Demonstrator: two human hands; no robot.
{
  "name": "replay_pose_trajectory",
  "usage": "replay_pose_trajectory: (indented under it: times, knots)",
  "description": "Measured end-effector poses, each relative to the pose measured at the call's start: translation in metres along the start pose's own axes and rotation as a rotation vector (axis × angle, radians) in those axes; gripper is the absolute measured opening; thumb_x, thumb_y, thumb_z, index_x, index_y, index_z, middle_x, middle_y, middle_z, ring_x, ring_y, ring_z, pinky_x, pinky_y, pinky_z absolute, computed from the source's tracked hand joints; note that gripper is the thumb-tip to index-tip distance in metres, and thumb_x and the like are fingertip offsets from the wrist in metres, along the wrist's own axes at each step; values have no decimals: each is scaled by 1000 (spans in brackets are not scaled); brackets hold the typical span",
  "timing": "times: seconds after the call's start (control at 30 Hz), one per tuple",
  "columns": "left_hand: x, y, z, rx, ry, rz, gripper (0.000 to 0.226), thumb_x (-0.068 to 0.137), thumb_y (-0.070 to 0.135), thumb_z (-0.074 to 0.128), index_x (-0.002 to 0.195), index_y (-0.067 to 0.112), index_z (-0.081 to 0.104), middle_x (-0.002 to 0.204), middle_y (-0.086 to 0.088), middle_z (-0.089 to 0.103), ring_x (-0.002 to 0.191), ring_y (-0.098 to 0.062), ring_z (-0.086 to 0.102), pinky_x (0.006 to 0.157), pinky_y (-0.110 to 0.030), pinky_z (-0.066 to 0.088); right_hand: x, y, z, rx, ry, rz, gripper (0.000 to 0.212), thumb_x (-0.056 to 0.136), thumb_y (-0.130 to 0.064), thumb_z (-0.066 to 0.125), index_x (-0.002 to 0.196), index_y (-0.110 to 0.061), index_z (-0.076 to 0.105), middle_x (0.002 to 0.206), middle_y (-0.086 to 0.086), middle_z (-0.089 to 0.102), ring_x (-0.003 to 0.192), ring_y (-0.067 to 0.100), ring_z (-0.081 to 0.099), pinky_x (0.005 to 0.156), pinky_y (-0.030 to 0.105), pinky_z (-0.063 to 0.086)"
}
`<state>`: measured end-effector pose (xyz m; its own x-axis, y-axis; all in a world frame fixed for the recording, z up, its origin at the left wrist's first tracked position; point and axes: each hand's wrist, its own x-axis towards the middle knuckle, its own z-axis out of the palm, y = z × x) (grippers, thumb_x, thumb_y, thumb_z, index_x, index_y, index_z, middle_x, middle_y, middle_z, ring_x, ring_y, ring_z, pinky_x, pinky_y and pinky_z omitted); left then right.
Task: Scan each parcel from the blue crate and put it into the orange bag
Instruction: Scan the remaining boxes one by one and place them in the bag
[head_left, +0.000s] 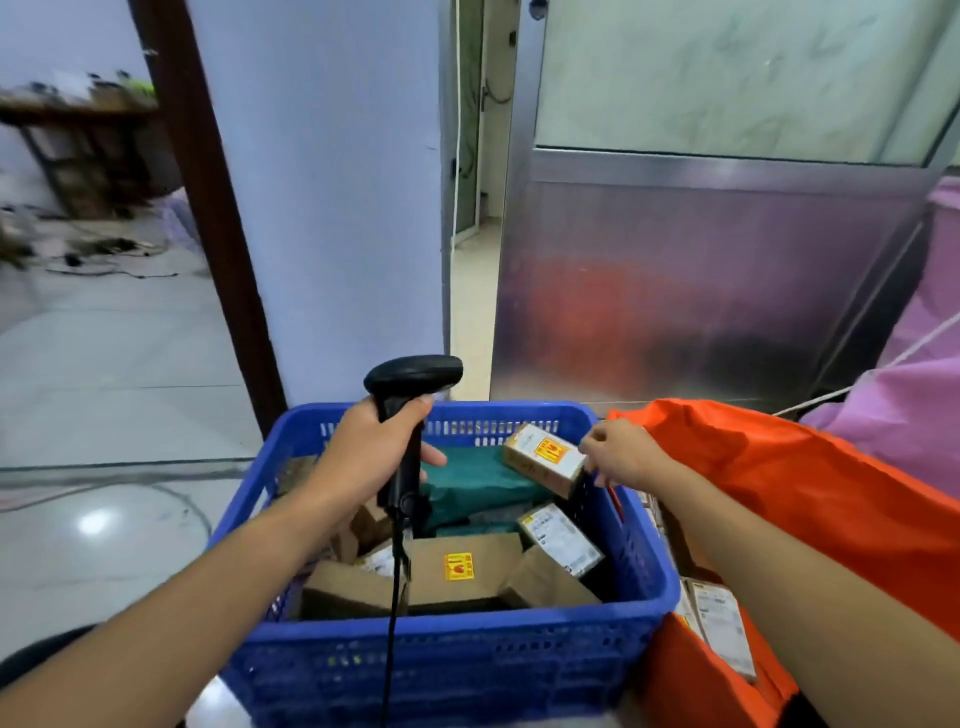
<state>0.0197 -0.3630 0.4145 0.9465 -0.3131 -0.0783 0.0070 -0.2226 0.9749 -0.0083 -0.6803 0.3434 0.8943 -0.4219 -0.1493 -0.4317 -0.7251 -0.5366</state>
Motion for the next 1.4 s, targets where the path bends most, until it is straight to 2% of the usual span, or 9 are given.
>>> replay_pose_trajectory:
  times: [0.2, 0.37, 0.47, 0.6, 0.73, 0.87, 1.03, 1.2, 1.4]
  knots:
    - [5, -41, -34, -88, 87, -96, 22, 104, 36, 60, 113, 16, 59, 80, -17, 79, 66, -28, 69, 77, -45, 59, 3, -15, 37, -6, -27, -45, 22, 96, -18, 51, 91, -8, 70, 78, 11, 77, 65, 24, 75, 71, 44, 62]
    - [12, -53, -36, -170, 60, -189, 22, 101, 24, 61, 116, 9, 61, 81, -19, 77, 61, -26, 63, 72, -41, 54, 2, -21, 72, -184, -98, -129, 25, 99, -22, 52, 89, -8, 69, 85, 9, 75, 76, 27, 74, 77, 44, 60]
    - [22, -51, -30, -152, 24, -183, 23, 101, 25, 61, 118, 9, 61, 83, -17, 78, 63, -24, 65, 68, -37, 56, 10, -18, 84, -369, -195, -130, 28, 100, -31, 53, 101, -10, 71, 96, 10, 73, 88, 29, 69, 81, 43, 58]
    - [32, -53, -25, -93, 15, -203, 26, 100, 23, 61, 119, 4, 62, 87, -20, 79, 62, -23, 64, 61, -29, 56, 22, -6, 91, -520, -292, -113, 34, 100, -42, 58, 101, -10, 70, 95, 10, 71, 86, 27, 65, 69, 37, 50]
    - [39, -57, -22, -46, -13, -257, 27, 99, 26, 62, 117, 6, 63, 89, -18, 80, 61, -21, 67, 54, -23, 55, 23, 8, 101, -545, -365, -57, 48, 96, -50, 65, 116, -7, 68, 115, 14, 71, 105, 33, 66, 88, 44, 54]
    - [45, -58, -19, -44, -51, -288, 23, 98, 24, 63, 113, 6, 65, 91, -18, 80, 62, -21, 68, 63, -28, 57, 20, 25, 112, -580, -442, -52, 66, 93, -61, 64, 143, -20, 50, 137, 10, 61, 120, 33, 58, 90, 39, 46]
    - [50, -63, -18, -51, -68, -293, 15, 97, 24, 64, 102, 9, 65, 90, -18, 80, 64, -24, 67, 79, -37, 57, 15, 38, 133, -646, -489, -80, 85, 90, -66, 64, 157, -25, 31, 155, 12, 41, 132, 37, 52, 102, 43, 45]
    - [52, -63, -24, -72, -56, -291, 19, 96, 28, 66, 104, 10, 67, 87, -14, 80, 68, -22, 70, 82, -39, 60, 14, 38, 139, -611, -551, -64, 79, 92, -66, 61, 156, -28, 35, 147, 12, 44, 128, 36, 53, 101, 40, 45]
    - [47, -58, -23, -55, -56, -262, 20, 97, 27, 64, 104, 9, 68, 87, -12, 81, 68, -21, 70, 69, -31, 59, 16, 39, 146, -612, -507, -59, 84, 88, -70, 64, 153, -24, 38, 142, 11, 47, 124, 33, 56, 99, 41, 47]
